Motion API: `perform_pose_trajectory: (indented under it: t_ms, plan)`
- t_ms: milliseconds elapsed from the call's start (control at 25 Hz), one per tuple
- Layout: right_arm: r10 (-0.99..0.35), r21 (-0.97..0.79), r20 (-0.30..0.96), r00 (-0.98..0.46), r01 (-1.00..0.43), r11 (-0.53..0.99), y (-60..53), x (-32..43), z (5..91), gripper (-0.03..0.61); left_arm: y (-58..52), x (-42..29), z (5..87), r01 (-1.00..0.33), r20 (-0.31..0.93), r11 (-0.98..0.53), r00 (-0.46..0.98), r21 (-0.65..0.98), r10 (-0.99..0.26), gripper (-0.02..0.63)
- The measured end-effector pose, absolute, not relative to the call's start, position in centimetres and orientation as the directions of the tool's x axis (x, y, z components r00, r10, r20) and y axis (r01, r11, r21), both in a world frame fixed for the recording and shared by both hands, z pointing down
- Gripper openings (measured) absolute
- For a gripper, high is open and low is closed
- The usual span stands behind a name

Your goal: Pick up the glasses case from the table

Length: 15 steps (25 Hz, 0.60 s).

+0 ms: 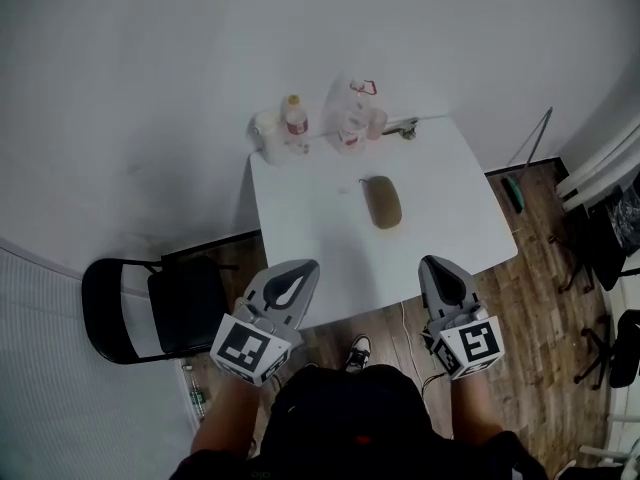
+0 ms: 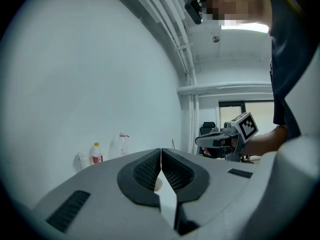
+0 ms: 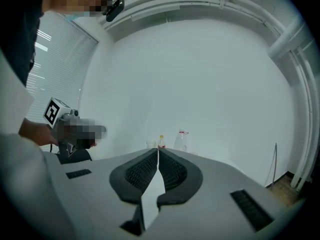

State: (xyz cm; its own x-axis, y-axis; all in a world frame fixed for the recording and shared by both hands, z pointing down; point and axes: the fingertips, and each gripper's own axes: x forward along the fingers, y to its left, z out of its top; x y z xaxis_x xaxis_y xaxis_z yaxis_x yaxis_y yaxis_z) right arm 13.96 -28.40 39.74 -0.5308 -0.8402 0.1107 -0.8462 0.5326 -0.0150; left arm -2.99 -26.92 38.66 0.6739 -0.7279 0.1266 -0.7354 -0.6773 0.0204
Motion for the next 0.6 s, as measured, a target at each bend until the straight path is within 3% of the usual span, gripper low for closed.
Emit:
perform_pose_trajectory:
  t_ms: [600]
  plan:
    - [-0.783,0.008,0.194,-0.591,-0.797,0.604,-35.6,17.4,44.7,0.025,-32.7,1.8,41.9,-0.783,0.207,-0.622,0.611,0.013,-0.764,0.021]
